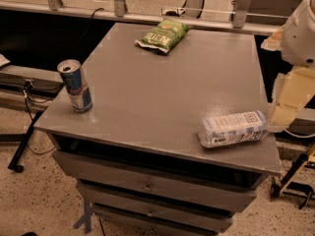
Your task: Move redbull can near green jalapeno chip bag
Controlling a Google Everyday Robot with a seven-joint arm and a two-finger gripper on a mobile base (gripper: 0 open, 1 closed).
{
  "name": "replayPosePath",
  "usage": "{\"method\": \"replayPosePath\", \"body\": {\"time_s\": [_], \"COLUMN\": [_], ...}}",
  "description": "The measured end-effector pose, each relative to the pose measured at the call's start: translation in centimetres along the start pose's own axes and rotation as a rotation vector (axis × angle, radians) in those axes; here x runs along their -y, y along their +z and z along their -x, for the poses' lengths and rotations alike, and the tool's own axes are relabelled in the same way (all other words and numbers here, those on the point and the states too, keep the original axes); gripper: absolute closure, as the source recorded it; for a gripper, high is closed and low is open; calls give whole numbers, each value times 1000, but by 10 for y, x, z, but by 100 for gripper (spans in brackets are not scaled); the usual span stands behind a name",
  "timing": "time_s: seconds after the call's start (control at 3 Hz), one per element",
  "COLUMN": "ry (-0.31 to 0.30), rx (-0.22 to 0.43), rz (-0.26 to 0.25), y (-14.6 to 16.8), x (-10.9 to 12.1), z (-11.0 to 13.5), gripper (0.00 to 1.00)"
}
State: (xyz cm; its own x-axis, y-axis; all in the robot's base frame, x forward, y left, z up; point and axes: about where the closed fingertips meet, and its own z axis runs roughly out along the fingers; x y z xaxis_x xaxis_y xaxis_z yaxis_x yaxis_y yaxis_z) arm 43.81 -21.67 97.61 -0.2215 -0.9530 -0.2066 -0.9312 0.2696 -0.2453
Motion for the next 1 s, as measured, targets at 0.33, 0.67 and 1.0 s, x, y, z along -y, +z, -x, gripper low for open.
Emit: {"method": "replayPosePath", "body": {"time_s": [0.33,0.67,1.0], "ry": [0,16,-10], "rx": [1,85,211], "rz": [0,19,55], "y": [0,19,58], "x": [0,7,17], "z": [0,23,84], "gripper": [0,0,0]}}
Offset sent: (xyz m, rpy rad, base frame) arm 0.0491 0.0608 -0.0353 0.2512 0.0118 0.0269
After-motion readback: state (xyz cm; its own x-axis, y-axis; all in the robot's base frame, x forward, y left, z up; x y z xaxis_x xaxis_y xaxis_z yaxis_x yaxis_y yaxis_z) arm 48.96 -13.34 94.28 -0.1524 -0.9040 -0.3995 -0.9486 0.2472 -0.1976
